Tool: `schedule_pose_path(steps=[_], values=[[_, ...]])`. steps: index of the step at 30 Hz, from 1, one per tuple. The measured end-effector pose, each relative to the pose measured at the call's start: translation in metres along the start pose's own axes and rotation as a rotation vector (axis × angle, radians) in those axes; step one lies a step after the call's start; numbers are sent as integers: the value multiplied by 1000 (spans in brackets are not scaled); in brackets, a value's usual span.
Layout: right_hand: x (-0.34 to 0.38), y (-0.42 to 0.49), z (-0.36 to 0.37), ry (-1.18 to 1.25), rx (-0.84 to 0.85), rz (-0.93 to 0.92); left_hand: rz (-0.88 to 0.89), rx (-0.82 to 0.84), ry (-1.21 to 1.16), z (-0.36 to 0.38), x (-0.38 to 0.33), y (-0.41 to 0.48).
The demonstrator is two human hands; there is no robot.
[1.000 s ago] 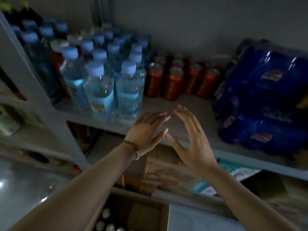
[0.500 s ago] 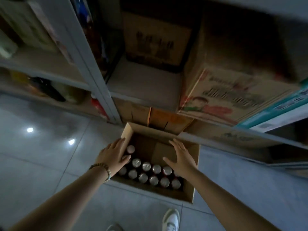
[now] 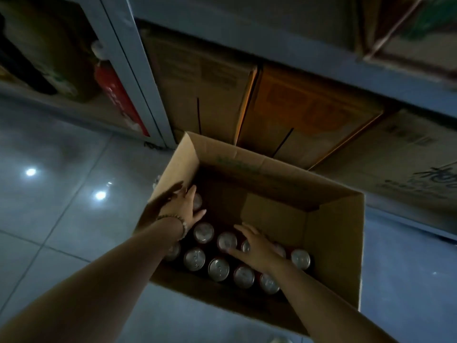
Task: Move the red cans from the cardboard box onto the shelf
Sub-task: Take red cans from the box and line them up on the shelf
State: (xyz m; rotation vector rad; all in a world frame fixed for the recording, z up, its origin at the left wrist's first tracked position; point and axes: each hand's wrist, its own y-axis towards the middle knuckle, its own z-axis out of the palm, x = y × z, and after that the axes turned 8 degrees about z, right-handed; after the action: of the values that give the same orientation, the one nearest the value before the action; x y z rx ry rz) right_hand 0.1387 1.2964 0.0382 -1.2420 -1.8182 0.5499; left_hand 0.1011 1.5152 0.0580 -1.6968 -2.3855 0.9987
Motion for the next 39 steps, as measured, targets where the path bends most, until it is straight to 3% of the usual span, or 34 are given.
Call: schedule_pose_path(steps=[5, 12, 16, 20, 27, 33, 36, 39], values=[[-31, 24, 29, -17, -9, -102, -3, 75, 297, 30, 6, 37], [-38, 28, 38, -45, -79, -144, 22, -83, 447, 39, 9, 47], [-32, 22, 31, 16, -76, -140, 74, -55, 321, 32, 3, 44], [-6, 10, -2, 354, -120, -117, 131, -107, -123, 4, -14, 26], [70, -80, -127, 556, -167, -184, 506, -159, -369, -159, -90, -58], [148, -246, -260, 799, -254, -303, 605, -333, -477, -341, -186, -170], [184, -341, -329, 871, -275, -399, 636, -469, -685, -417, -226, -223], [214, -424, -396, 964, -336, -489, 689, -476, -931, -472, -269, -272]])
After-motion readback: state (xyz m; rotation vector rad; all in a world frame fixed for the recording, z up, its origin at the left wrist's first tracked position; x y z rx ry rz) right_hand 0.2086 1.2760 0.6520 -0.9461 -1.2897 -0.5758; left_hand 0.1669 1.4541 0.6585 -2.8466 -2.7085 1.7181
